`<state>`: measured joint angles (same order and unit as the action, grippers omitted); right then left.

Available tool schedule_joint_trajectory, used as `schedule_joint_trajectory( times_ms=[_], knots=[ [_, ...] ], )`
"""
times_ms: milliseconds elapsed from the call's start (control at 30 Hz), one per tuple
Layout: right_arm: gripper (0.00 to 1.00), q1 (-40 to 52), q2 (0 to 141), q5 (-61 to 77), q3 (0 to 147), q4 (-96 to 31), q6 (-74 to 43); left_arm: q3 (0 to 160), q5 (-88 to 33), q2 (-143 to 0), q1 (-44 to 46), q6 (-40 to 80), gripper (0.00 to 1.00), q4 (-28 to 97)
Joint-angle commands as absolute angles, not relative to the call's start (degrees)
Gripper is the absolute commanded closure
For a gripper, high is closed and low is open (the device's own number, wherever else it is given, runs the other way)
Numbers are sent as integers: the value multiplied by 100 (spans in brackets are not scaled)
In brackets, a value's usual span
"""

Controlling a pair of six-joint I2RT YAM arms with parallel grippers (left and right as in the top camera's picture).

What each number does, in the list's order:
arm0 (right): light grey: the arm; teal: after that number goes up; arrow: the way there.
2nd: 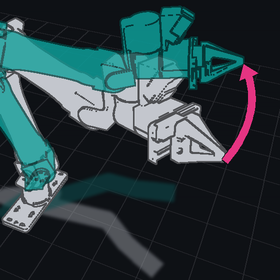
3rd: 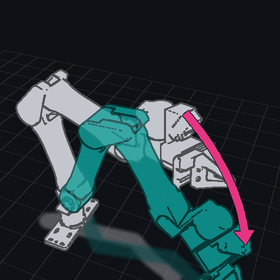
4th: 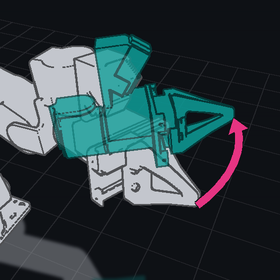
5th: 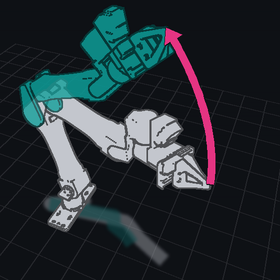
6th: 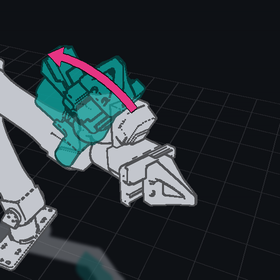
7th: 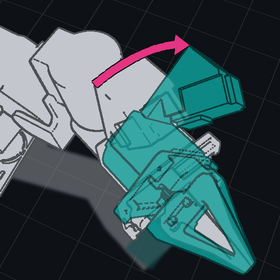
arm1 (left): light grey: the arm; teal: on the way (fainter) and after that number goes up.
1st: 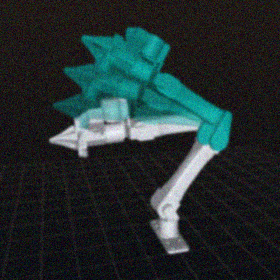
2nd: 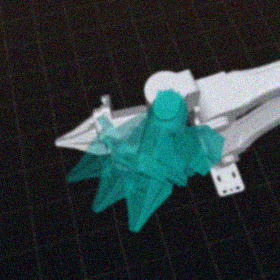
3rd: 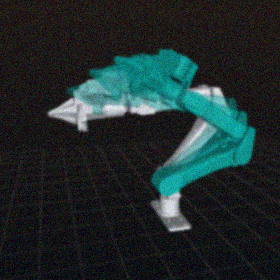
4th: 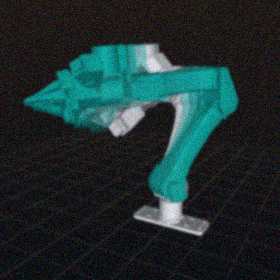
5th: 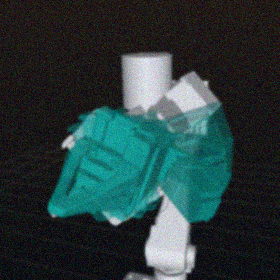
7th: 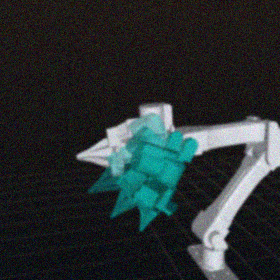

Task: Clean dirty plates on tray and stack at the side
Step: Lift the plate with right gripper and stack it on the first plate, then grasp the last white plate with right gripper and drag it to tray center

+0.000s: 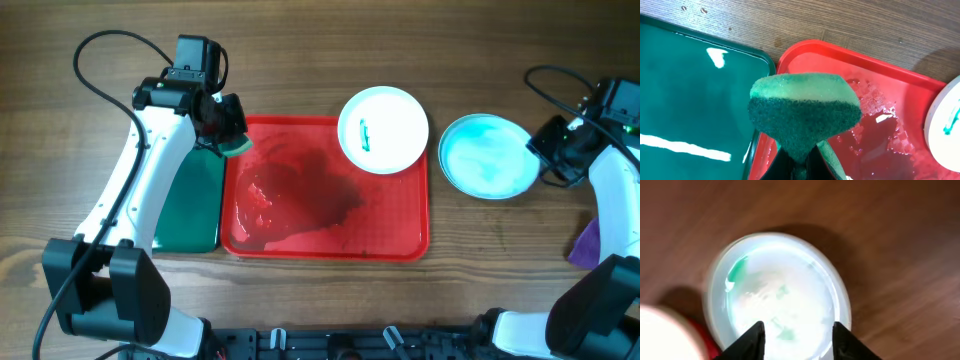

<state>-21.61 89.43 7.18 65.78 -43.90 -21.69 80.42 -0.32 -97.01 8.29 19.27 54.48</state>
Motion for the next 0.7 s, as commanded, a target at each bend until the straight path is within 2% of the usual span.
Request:
schedule_joint_trajectory(
  times_ms=[0,133,233,467,667],
  knots=[
    [55,-1846,9015,1831,6626,-4313,-1752,8138,-102,-9675,814,1999,96,5452],
    [55,-644,9054,1645,6646,-3813,-1824,8138,-99,-9675,814,1999,96,5448],
    [55,102,9253,923,6646,-3723,-2147,8138,-99,-9675,814,1999,96,5450],
    [57,958,10149,893,6635,-3806,-2722,8138,-102,-9675,814,1999,96,5454],
    [69,1129,10621,735,6635,-3677,-2915,8138,-102,-9675,814,1999,96,5457]
  ],
)
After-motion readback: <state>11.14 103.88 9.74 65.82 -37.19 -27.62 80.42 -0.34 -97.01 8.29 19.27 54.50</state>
